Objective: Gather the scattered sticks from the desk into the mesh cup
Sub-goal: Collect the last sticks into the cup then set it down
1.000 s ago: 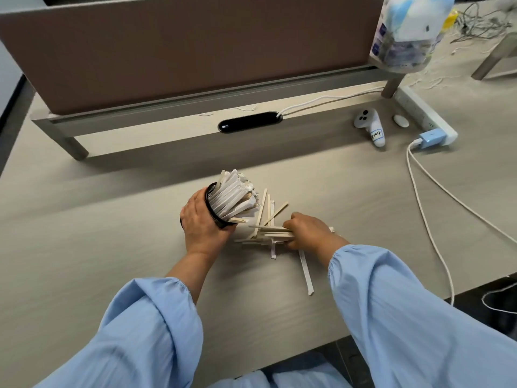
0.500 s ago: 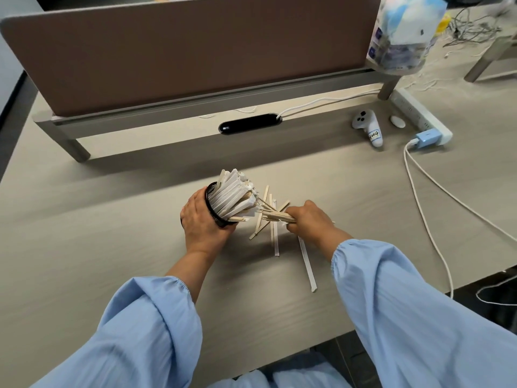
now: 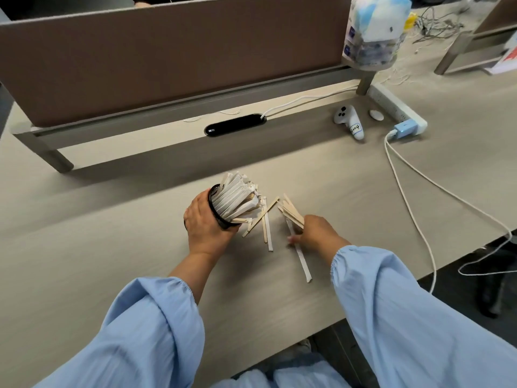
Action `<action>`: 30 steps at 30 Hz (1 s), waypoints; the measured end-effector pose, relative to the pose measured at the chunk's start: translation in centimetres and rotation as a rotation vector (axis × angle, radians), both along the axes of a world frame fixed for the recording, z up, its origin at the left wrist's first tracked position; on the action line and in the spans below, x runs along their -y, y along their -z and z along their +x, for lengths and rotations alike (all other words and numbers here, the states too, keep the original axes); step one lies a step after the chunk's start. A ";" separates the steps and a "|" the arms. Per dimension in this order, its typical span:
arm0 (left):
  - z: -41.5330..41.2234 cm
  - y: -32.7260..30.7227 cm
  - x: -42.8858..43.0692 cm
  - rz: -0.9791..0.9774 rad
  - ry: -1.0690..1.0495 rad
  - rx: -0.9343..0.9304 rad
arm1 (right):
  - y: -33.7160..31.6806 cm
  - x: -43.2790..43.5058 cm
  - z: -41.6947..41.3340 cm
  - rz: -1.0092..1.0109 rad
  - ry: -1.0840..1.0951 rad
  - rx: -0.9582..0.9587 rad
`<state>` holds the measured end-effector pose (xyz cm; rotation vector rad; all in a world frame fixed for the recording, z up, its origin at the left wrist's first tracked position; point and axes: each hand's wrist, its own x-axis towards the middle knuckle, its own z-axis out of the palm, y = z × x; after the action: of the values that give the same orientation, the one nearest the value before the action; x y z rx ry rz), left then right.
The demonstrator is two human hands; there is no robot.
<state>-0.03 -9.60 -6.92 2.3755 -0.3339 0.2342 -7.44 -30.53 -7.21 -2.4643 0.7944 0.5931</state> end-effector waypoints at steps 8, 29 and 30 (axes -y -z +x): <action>0.1 0.3 -0.4 0.002 0.013 -0.023 | 0.5 -1.2 0.8 -0.041 0.005 0.014; 3.6 0.5 -3.4 0.045 -0.112 -0.022 | 0.4 -7.1 8.4 0.037 0.022 0.134; 3.8 0.6 -3.6 0.050 -0.121 -0.018 | 0.5 -7.5 8.7 0.022 -0.009 0.127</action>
<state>3.75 -6.02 -7.54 2.4489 -0.1900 0.2635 1.26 -23.08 -7.68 -2.4593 0.7230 0.4413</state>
